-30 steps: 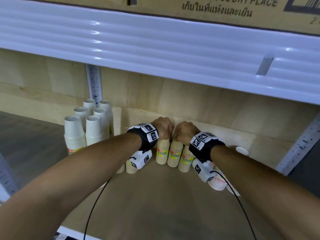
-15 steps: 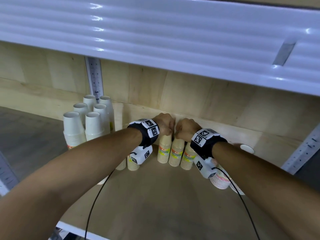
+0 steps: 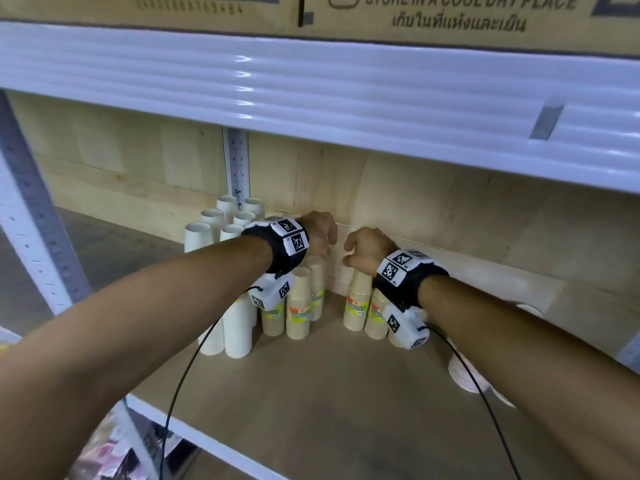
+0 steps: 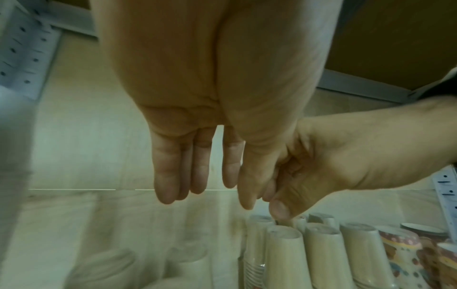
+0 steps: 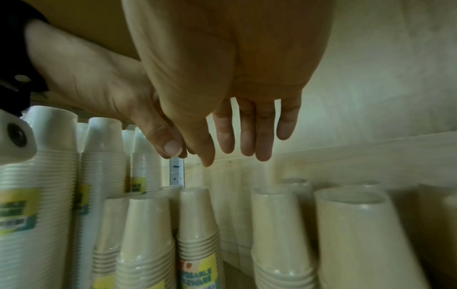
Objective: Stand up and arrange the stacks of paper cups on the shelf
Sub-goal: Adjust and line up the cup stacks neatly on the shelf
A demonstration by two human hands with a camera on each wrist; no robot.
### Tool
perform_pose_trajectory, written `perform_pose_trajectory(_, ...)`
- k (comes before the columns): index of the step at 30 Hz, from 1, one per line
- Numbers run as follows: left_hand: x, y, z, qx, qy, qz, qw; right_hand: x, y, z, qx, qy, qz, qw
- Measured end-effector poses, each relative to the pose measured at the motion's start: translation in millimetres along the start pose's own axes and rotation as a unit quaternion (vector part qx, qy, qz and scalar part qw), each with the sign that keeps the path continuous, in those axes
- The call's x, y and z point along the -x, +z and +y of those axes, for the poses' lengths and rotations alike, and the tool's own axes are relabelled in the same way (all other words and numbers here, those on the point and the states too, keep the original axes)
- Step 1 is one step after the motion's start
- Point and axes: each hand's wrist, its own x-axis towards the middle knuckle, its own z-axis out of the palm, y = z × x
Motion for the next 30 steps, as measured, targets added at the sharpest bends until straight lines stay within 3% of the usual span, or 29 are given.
perform_pose_trajectory(9,26.1,6.4,-27.8,-0.105,-0.052,-0.014,0.993,2.4,26.0,-38.3,-0.054,-0.046,-0.04,0.997)
perform_pose_trajectory(15,30.8,17.1,-38.6,-0.115,-0.1,-0.015,0.988,3.0,43.0,-53.2,-0.083,-0.07,-0.046,0.993)
perform_pose_trajectory(22,32.8,27.1,-40.0,-0.209,-0.089,-0.046,0.973,2.9,51.4,-63.6,-0.09,-0.076,-0.064,0.991)
perform_pose_trajectory(26,32.3,37.7,-39.6,-0.22,-0.096,-0.044,0.97,1.9,55.1,-63.6,-0.092,-0.069,-0.066,0.991)
perform_pose_trajectory(30,32.7,34.8,-35.9,-0.149,-0.1,-0.03,0.983,4.1,54.0,-62.5,-0.091,-0.07,-0.063,0.991)
